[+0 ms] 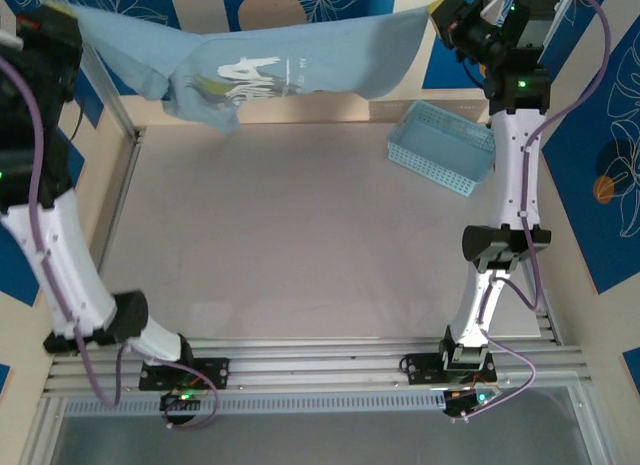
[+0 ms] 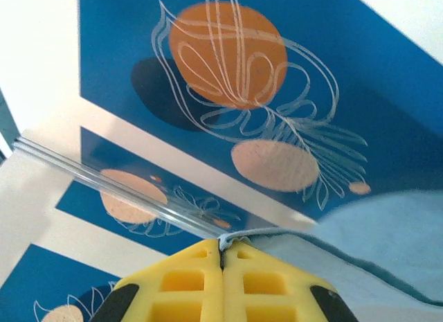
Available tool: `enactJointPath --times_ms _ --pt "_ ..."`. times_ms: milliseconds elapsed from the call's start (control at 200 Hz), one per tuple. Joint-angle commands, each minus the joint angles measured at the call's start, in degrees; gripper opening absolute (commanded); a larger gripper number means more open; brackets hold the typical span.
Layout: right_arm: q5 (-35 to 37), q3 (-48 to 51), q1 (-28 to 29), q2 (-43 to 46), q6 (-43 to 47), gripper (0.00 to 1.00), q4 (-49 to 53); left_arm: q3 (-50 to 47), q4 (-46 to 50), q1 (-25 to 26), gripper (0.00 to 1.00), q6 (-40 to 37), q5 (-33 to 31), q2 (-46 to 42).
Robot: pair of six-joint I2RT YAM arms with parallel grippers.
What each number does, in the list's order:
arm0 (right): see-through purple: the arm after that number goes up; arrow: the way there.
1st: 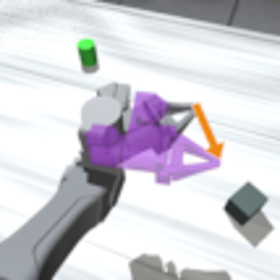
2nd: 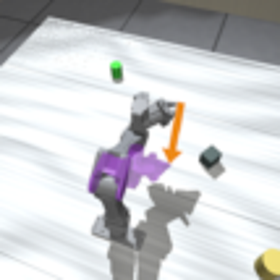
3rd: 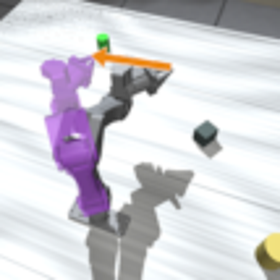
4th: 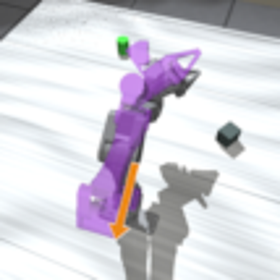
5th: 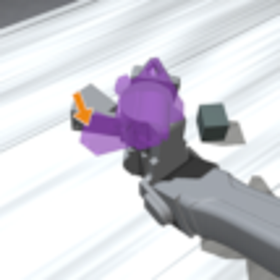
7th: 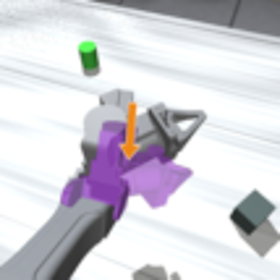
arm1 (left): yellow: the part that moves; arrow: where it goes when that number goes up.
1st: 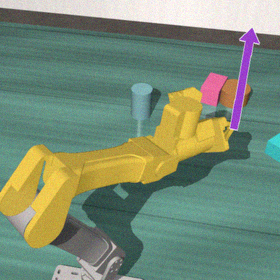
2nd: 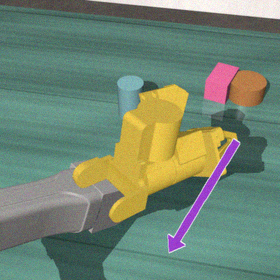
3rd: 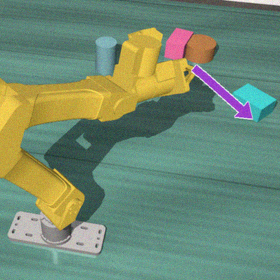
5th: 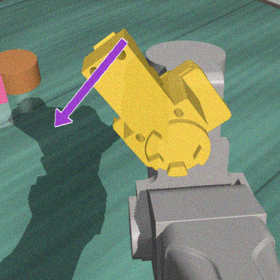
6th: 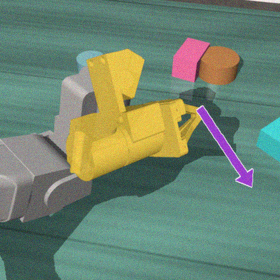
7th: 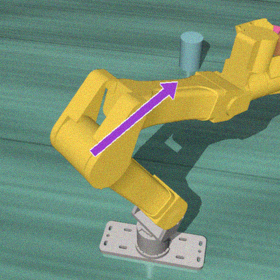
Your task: Fold and stack the t-shirts
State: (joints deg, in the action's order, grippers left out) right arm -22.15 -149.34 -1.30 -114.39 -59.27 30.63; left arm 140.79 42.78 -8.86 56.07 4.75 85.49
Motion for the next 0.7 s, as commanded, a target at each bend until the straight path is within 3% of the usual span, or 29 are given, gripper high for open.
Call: enactJointPath --times_ms 0,205,345,430,535,695 --pt "0.3 14.0 2.8 6.1 4.6 0.00 4.4 -17.0 5.2 -0.3 0.00 0.8 -1.7 -9.6" --pt "8.7 53.5 7.0 17.9 3.3 0.00 3.0 -67.4 7.5 1.9 0.00 10.5 4.2 -31.4" --pt "7.7 67.1 9.7 14.6 4.5 0.00 3.3 -93.9 1.1 6.6 0.00 16.9 11.6 -36.7" --pt "8.3 68.4 11.4 9.8 7.2 0.00 7.3 -102.4 -3.0 11.0 0.00 18.1 13.4 -33.7" --pt "12.3 68.0 13.0 5.8 10.7 0.00 13.2 -106.2 -3.7 14.7 0.00 18.2 13.5 -29.3" --pt "17.8 72.2 13.3 8.7 11.3 0.00 15.1 -104.5 5.3 16.2 0.00 19.0 9.0 -31.1"
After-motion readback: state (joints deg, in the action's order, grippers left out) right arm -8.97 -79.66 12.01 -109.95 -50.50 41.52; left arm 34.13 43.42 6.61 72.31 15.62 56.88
